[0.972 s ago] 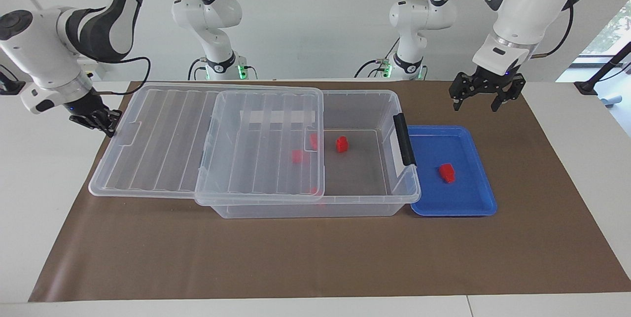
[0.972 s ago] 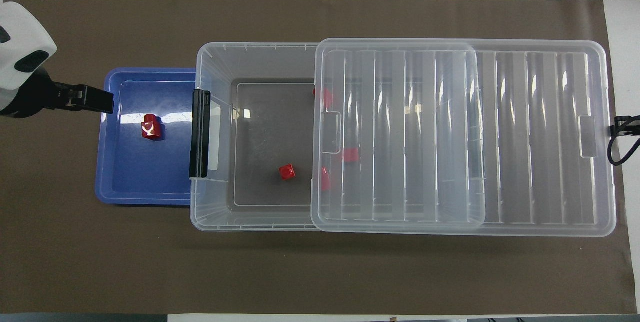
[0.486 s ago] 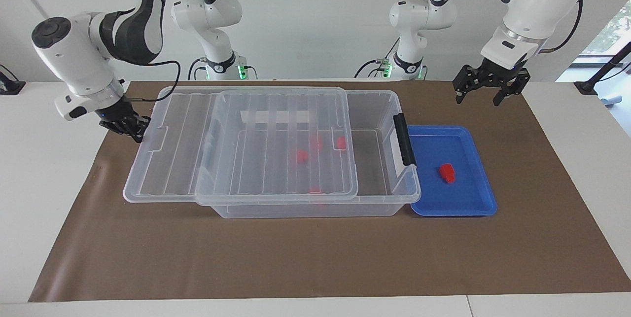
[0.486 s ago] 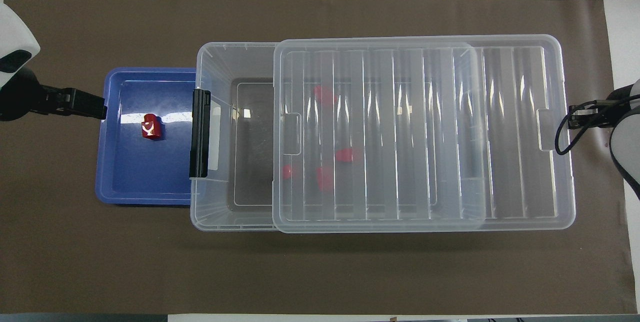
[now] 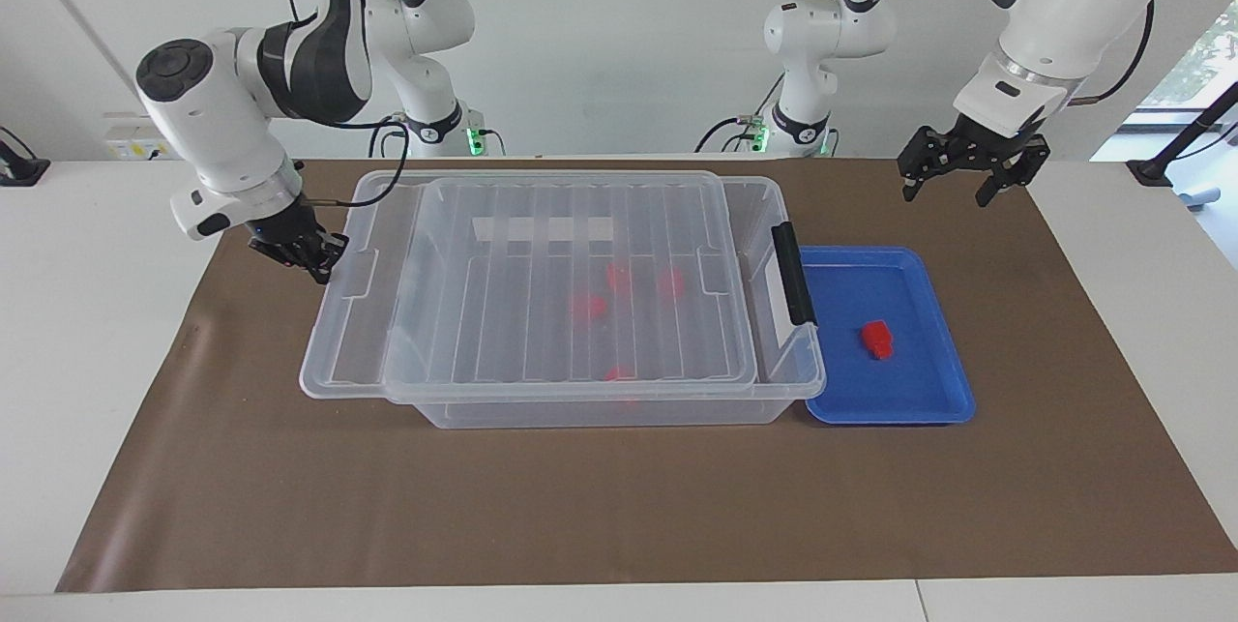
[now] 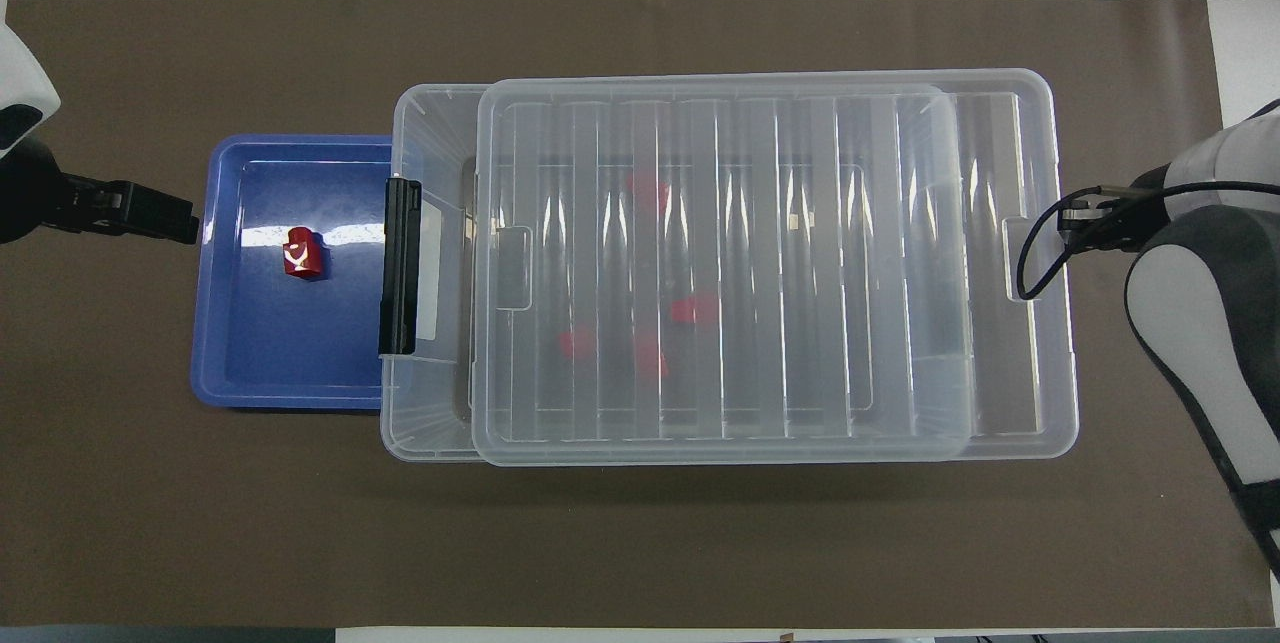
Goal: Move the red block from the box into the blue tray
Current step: 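Slide the lid closed with the right gripper while the left gripper withdraws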
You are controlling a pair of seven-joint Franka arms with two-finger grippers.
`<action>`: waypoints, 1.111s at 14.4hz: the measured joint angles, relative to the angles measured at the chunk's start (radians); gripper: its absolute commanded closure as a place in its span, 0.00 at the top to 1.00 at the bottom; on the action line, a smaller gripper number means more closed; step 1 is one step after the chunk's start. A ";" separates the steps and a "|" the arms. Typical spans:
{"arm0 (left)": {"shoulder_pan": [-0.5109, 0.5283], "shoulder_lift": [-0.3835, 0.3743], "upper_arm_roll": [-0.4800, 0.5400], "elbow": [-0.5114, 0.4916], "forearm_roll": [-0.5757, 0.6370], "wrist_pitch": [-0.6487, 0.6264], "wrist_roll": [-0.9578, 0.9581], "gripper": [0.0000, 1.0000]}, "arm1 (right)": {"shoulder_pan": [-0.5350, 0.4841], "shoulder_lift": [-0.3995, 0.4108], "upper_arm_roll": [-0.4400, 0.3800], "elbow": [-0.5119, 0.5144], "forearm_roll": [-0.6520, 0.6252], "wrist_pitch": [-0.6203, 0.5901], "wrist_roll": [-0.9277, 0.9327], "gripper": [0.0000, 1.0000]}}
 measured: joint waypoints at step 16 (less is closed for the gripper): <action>0.018 0.000 0.003 0.000 -0.003 -0.025 -0.005 1.00 | 0.002 -0.005 0.097 -0.006 0.002 0.000 0.135 0.00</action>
